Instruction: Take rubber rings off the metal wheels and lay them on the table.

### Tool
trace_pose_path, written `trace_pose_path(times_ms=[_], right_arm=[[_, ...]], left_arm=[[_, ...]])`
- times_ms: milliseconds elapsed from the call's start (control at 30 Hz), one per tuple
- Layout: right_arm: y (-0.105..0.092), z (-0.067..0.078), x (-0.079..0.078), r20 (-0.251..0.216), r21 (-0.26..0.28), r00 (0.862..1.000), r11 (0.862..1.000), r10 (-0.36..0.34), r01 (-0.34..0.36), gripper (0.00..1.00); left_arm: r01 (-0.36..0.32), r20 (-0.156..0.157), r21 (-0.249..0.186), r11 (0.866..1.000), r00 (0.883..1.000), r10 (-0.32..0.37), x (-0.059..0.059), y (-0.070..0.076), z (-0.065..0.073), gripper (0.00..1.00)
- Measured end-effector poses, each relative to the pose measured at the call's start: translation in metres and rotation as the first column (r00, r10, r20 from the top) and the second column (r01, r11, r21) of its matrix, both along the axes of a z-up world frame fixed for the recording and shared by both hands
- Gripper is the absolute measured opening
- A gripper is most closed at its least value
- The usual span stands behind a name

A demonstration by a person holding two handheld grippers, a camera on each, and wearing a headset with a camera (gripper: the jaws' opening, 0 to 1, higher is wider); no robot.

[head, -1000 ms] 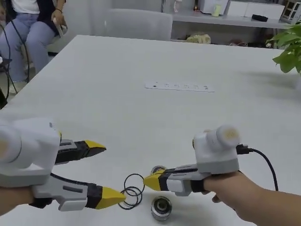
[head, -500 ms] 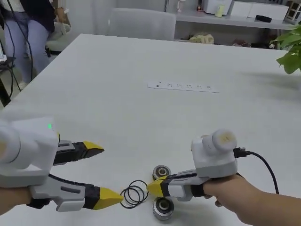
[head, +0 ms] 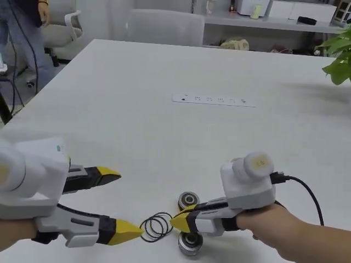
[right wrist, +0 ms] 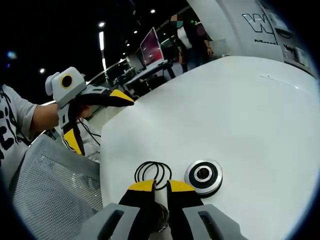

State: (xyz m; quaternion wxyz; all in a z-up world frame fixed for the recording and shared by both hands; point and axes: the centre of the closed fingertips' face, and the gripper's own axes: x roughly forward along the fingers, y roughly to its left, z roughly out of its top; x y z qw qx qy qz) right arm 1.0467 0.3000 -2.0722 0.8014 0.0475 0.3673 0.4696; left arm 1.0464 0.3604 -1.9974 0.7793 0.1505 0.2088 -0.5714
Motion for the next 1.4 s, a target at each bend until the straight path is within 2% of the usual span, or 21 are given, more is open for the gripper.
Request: trace_pose_path(times_ms=[300, 633, 800, 967, 1333, 1400], right_arm=[[-0.004, 0.018, 0.004, 0.017, 0.051, 1.000, 0.998, -0.023, 0.022, 0.08], [-0.016, 0.039, 0.017, 0.063, 0.104, 0.995, 0.992, -0.072, 0.065, 0.11], [-0.025, 0.041, 0.021, 0.079, 0.103, 0.992, 0.991, -0.096, 0.088, 0.12], [-0.033, 0.043, 0.024, 0.092, 0.101, 0.989, 0.989, -0.118, 0.108, 0.16], [-0.053, 0.041, 0.031, 0.130, 0.075, 0.980, 0.987, -0.151, 0.143, 0.20], [-0.057, 0.040, 0.033, 0.151, 0.065, 0.977, 0.987, -0.152, 0.144, 0.22]], left_arm=[[0.005, 0.001, 0.002, 1.000, 1.000, -0.005, 0.004, -0.003, 0.002, 0.65], [0.014, 0.009, -0.006, 1.000, 1.000, -0.014, 0.010, -0.015, 0.007, 0.65], [0.021, 0.009, -0.009, 1.000, 1.000, -0.021, 0.014, -0.022, 0.008, 0.64], [0.025, 0.022, -0.013, 1.000, 0.999, -0.025, 0.019, -0.030, 0.010, 0.64], [0.035, 0.006, -0.021, 0.999, 0.999, -0.035, 0.028, -0.045, 0.006, 0.61], [0.037, 0.002, -0.021, 0.999, 0.999, -0.037, 0.029, -0.049, 0.004, 0.60]])
